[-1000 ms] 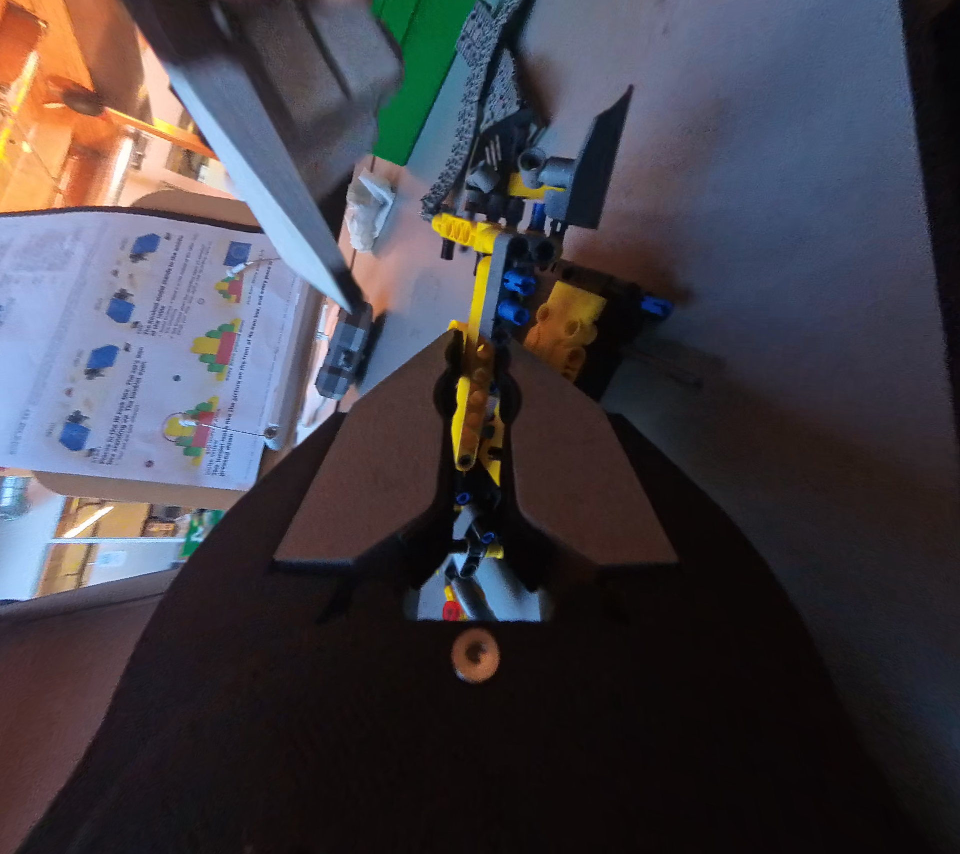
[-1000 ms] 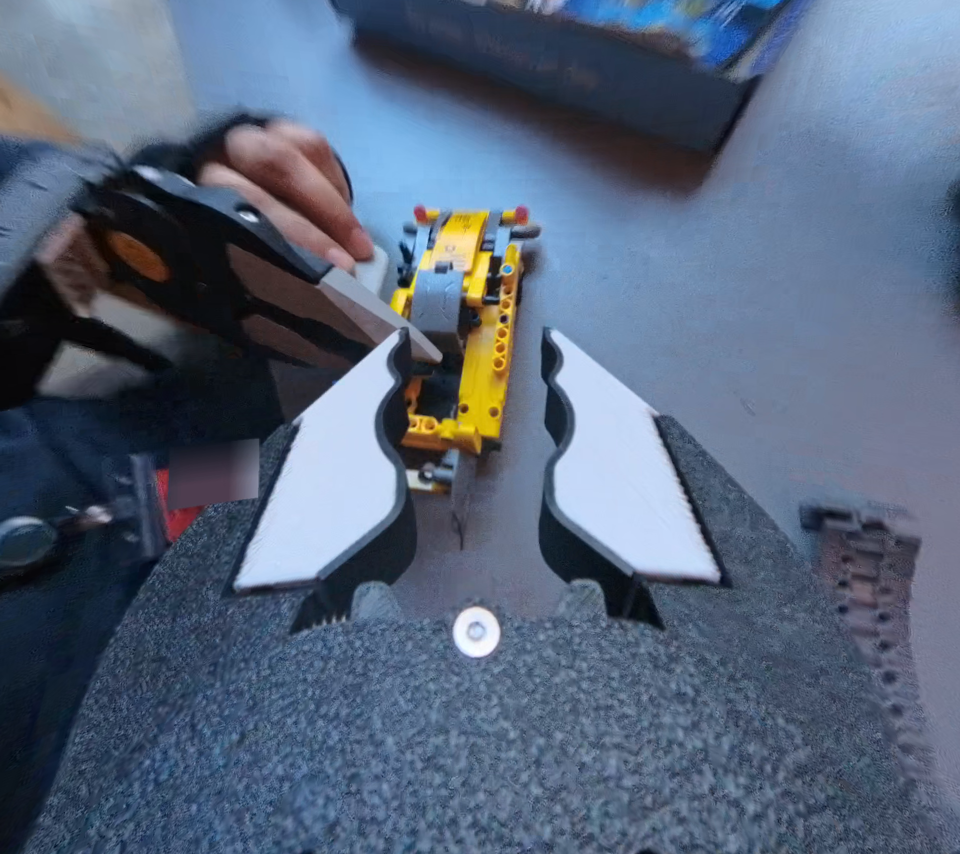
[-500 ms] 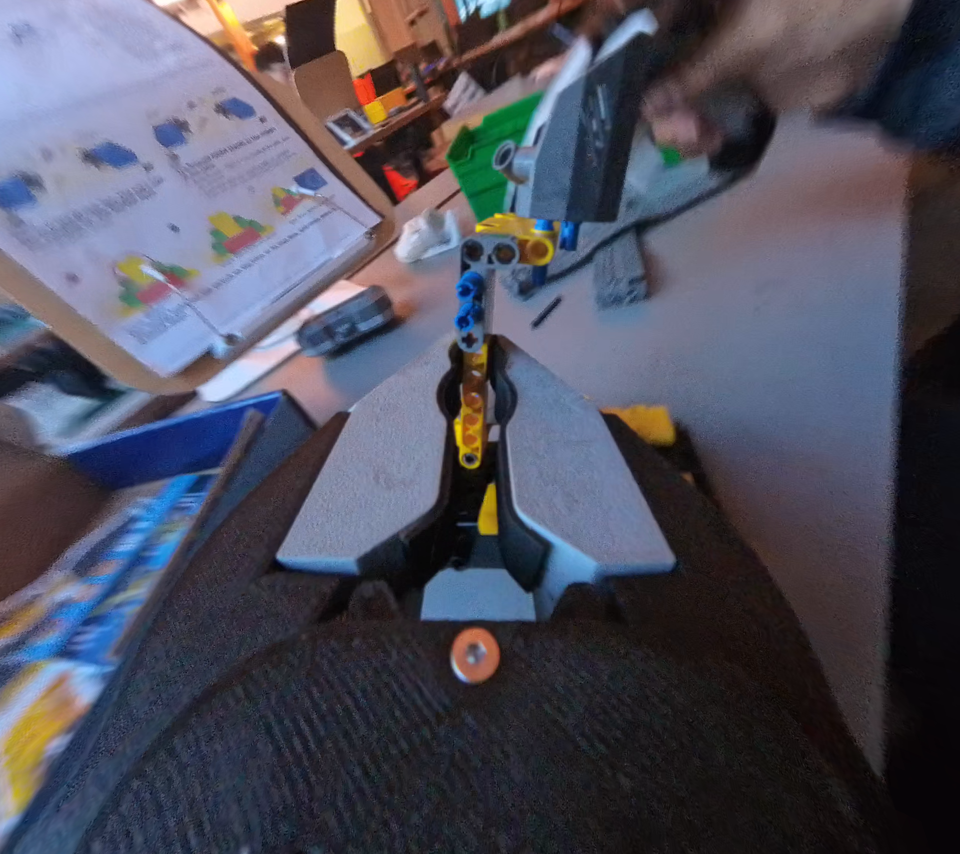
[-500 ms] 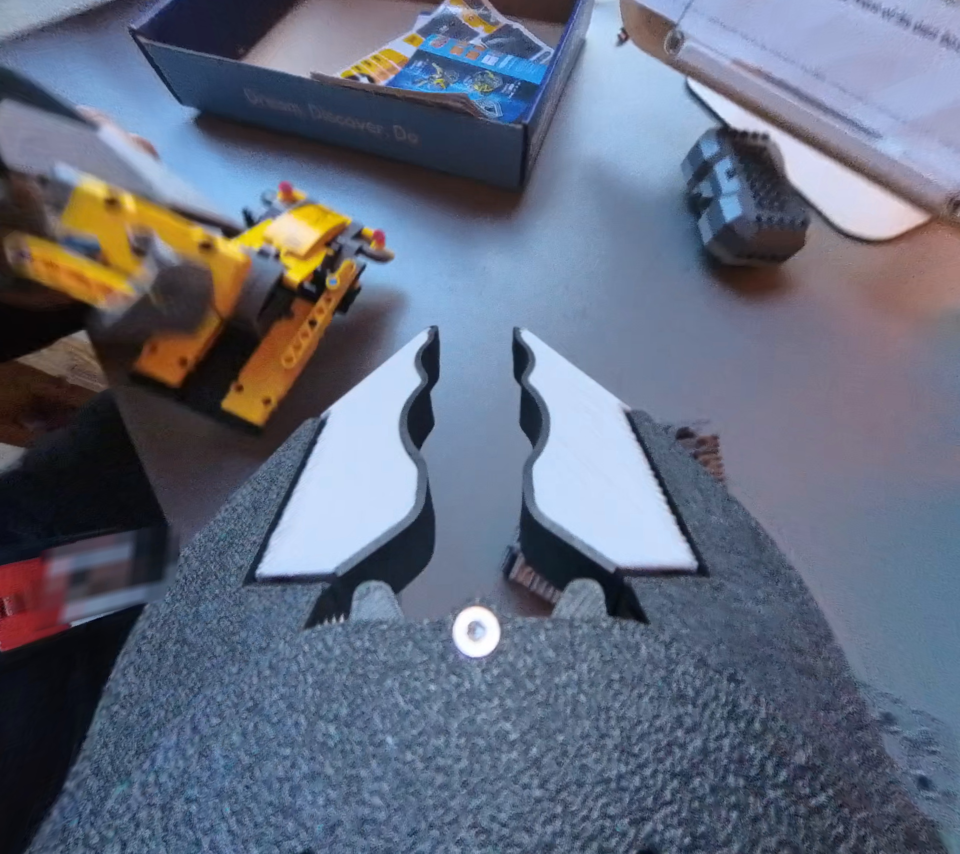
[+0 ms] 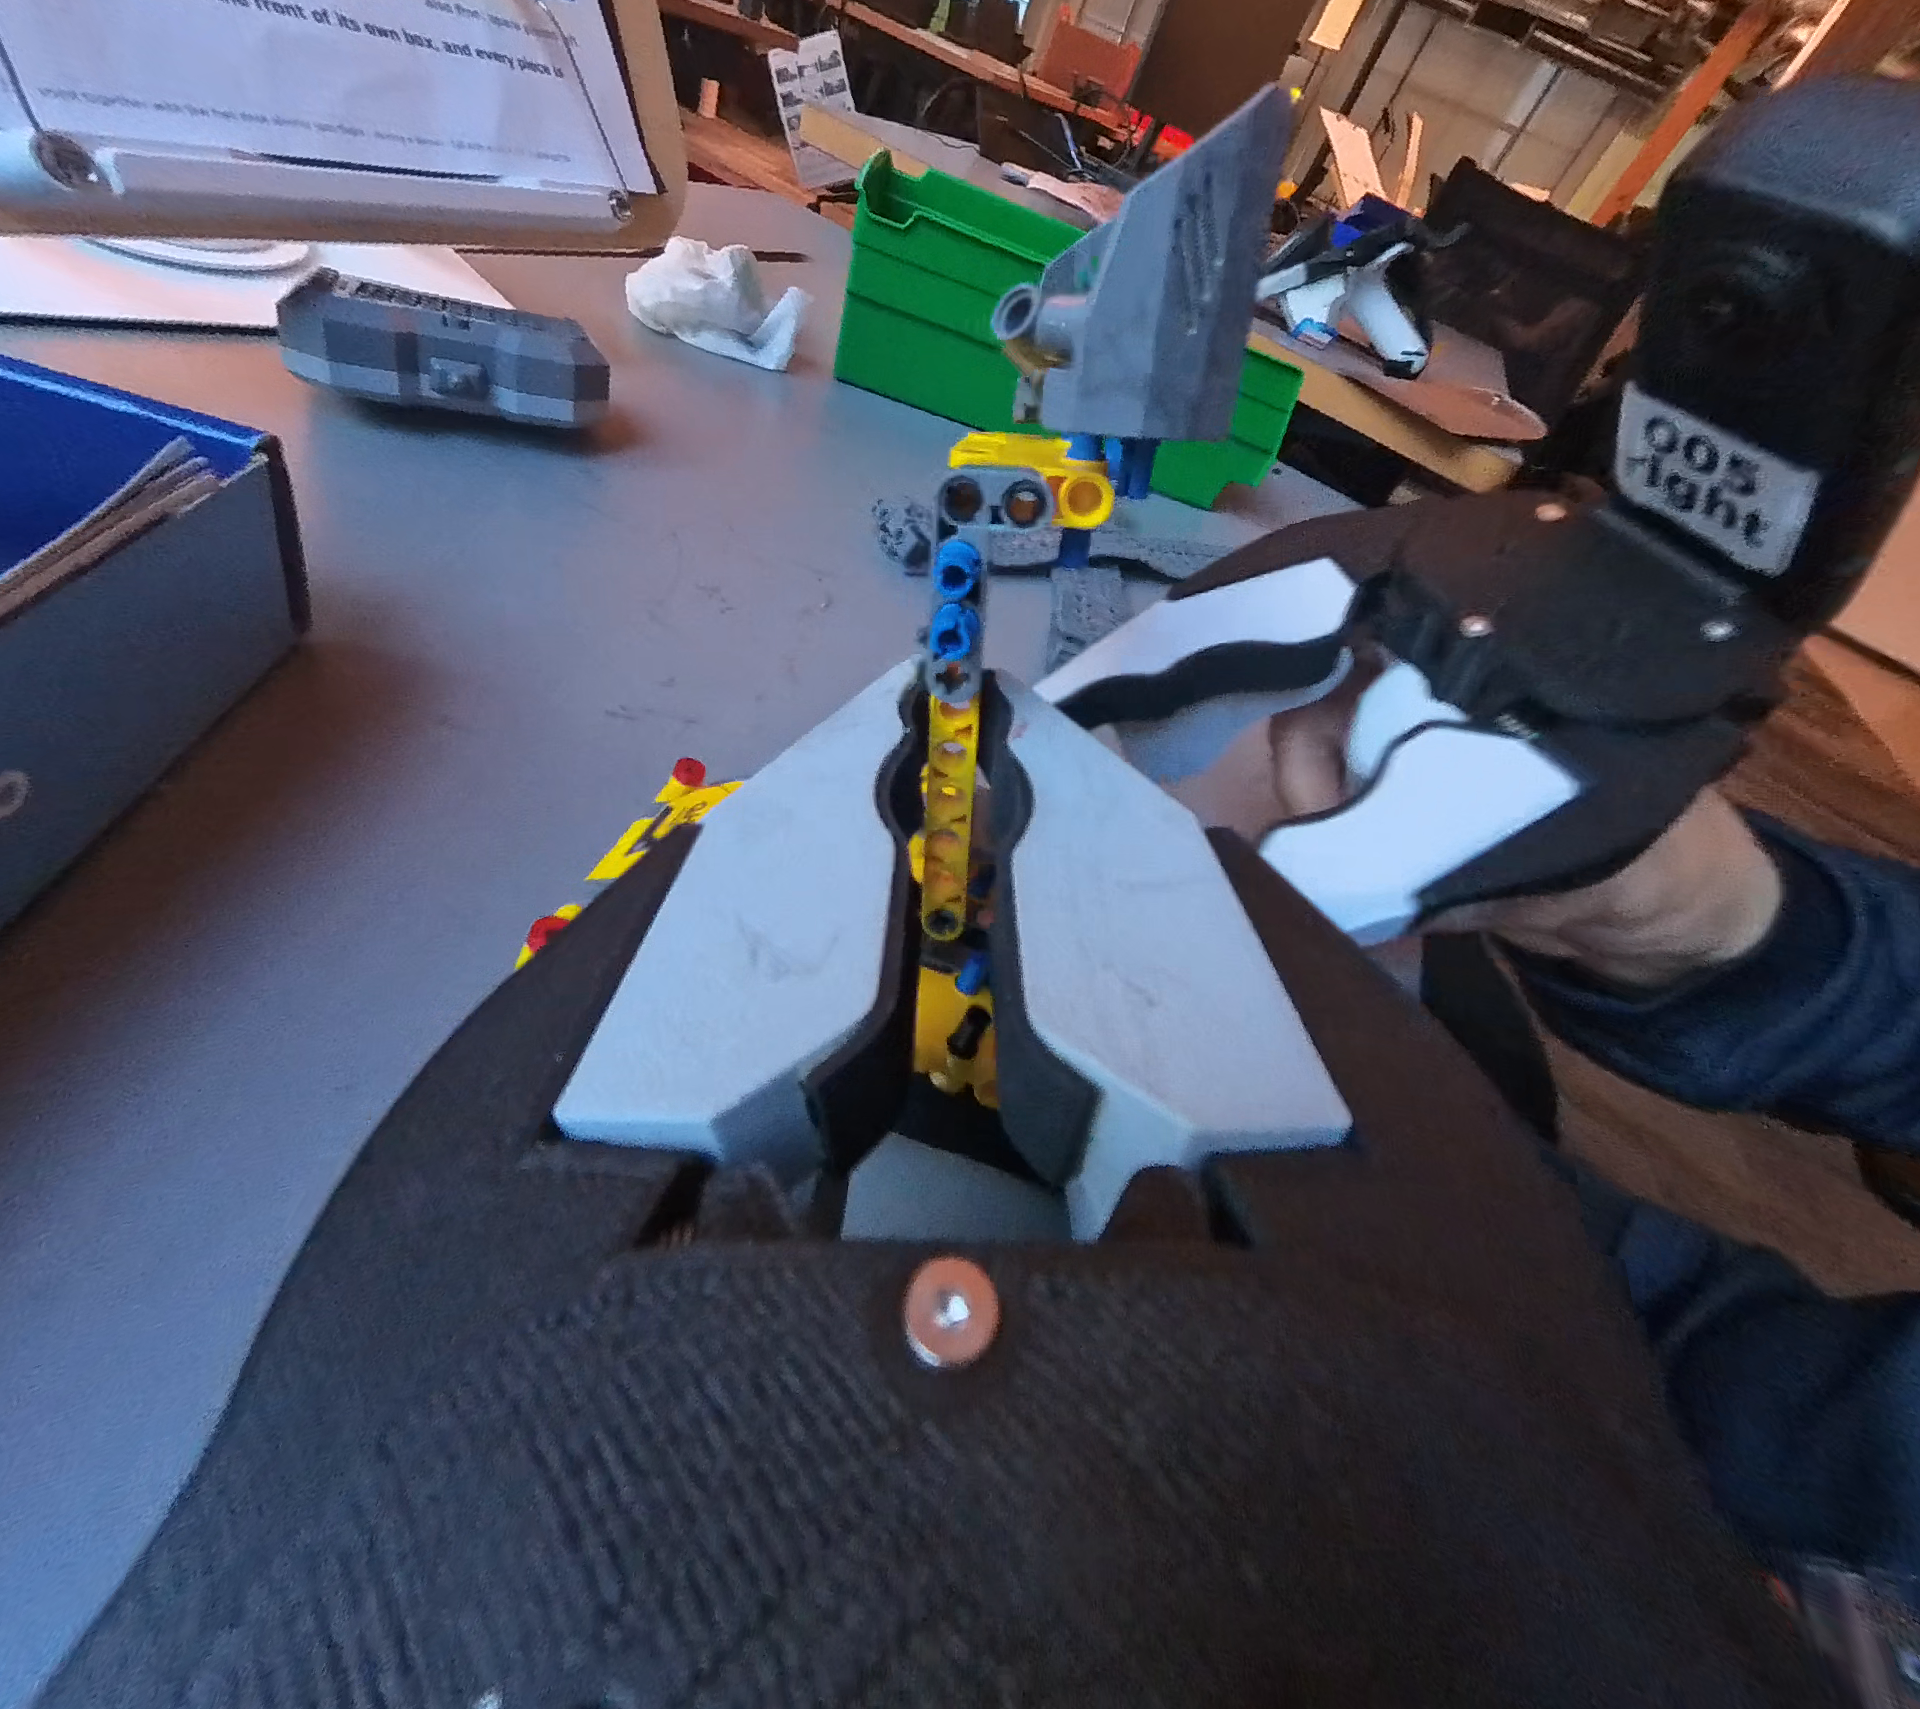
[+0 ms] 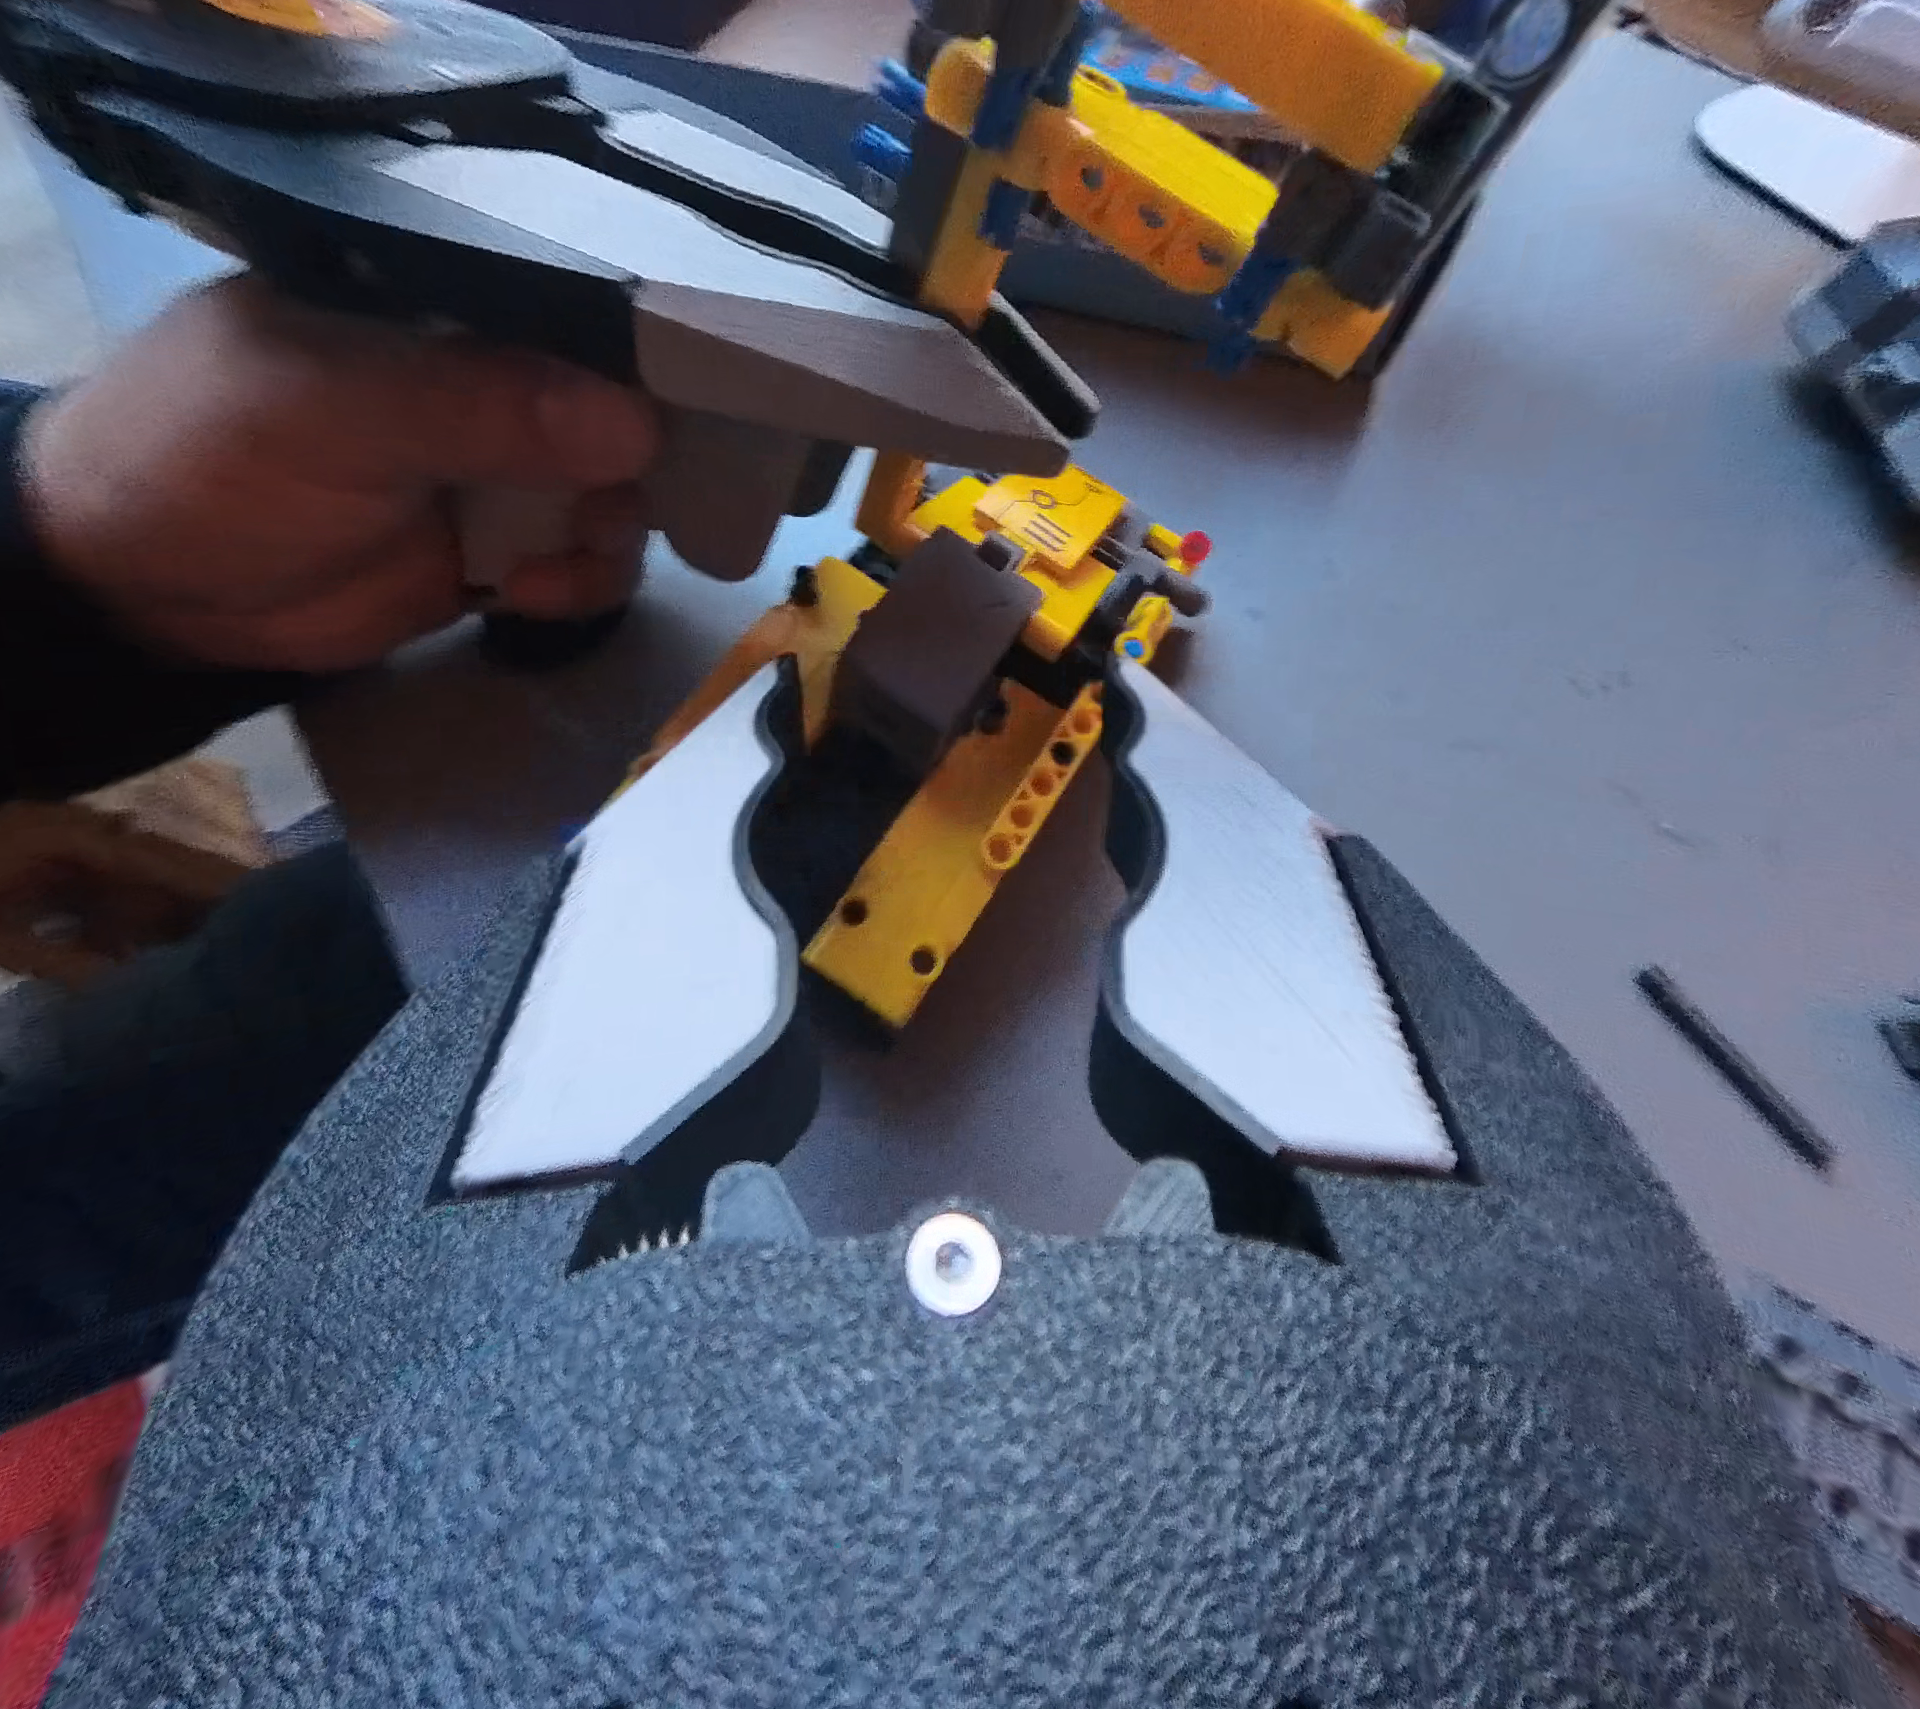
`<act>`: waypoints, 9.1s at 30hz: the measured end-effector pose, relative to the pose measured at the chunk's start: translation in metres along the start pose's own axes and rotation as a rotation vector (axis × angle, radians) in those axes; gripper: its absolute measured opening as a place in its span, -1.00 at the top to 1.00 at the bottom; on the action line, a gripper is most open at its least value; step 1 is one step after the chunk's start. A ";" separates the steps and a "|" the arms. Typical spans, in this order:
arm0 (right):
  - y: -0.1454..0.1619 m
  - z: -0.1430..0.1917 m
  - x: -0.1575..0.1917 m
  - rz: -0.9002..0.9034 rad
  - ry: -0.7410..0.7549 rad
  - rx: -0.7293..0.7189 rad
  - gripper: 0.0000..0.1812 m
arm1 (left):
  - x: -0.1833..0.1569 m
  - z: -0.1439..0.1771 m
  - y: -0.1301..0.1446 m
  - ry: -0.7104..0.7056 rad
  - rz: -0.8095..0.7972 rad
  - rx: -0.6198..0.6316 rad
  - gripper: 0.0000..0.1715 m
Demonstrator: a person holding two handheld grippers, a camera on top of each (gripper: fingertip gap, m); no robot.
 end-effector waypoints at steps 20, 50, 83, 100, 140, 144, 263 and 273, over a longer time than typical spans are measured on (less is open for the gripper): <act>0.001 -0.015 -0.011 0.126 -0.026 0.045 0.69 | 0.020 0.009 -0.006 0.076 0.188 0.016 0.93; 0.018 0.143 -0.087 -0.017 -0.103 -0.277 0.65 | -0.003 0.108 0.019 -0.213 -0.051 0.419 0.36; 0.078 0.139 -0.075 0.060 -0.252 -0.078 0.62 | -0.028 -0.075 0.030 0.174 -0.540 0.879 0.04; 0.079 0.137 -0.070 0.105 -0.243 -0.058 0.63 | -0.056 0.000 0.043 0.011 -0.506 0.759 0.03; 0.022 0.063 -0.005 0.106 -0.366 0.218 0.78 | -0.061 0.028 0.004 0.281 -0.509 0.607 0.19; 0.021 0.061 -0.013 0.045 -0.418 0.203 0.78 | -0.065 0.022 0.025 0.105 -0.871 0.725 0.31; -0.059 -0.015 -0.098 0.194 -0.093 0.305 0.64 | -0.050 -0.003 0.060 -0.073 -1.099 0.490 0.39; 0.000 0.137 -0.091 -0.119 -0.117 -0.116 0.57 | -0.060 0.037 0.004 0.181 -0.703 0.388 -0.03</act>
Point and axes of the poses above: each gripper's, where its closed fingertips meet, z back along the fingers, y out of its underside, x = y × z across the jaws, the point moved 8 cm from there along z, back along the fingers, and after that the axes turned 4 degrees about -x, right-handed, at the moved point
